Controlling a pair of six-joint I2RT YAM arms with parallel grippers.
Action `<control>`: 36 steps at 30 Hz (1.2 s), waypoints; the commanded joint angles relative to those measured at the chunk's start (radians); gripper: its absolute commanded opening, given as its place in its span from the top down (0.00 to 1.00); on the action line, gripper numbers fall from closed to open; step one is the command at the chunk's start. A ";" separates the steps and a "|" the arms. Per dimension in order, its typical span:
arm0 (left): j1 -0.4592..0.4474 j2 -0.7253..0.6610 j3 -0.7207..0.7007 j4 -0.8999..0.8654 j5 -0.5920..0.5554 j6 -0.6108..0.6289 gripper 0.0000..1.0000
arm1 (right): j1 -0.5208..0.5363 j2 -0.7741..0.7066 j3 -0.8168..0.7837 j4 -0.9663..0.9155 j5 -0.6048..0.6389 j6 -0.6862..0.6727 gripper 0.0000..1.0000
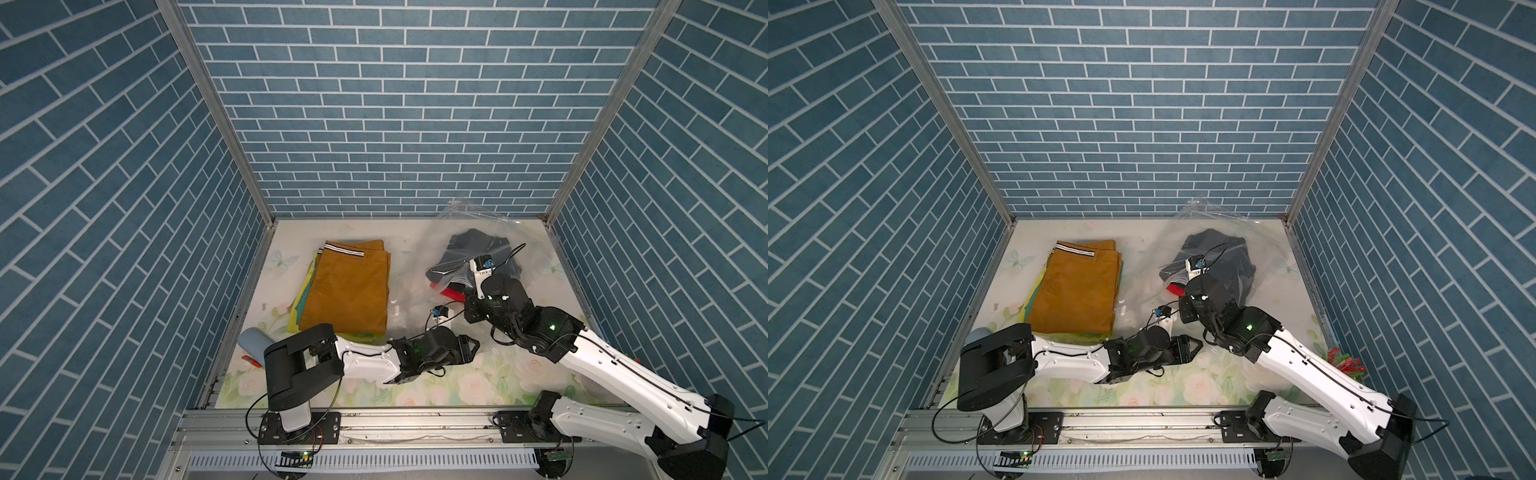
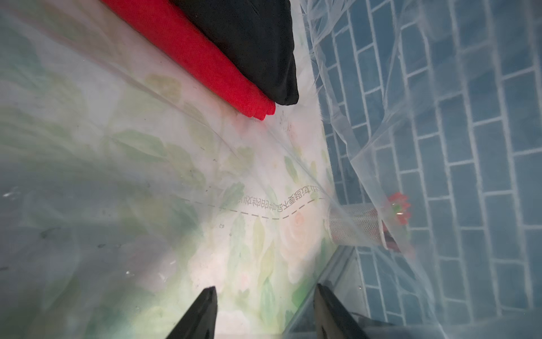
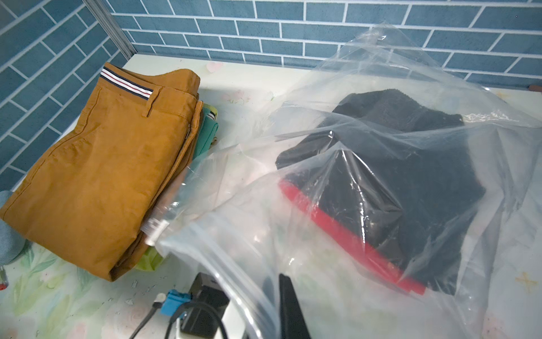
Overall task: Take the trousers out of the vacuum bag
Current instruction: Take out the trousers from the vacuum bag.
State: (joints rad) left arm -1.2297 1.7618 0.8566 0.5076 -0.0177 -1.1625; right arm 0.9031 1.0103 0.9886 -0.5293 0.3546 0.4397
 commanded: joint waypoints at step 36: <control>0.300 0.317 0.354 -0.070 -0.091 0.076 0.28 | 0.005 -0.130 -0.026 0.045 -0.152 -0.062 1.00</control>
State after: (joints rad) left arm -0.9546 2.0514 1.1919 0.4637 -0.1009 -1.1030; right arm 0.9024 0.9085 0.9646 -0.5072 0.2241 0.4095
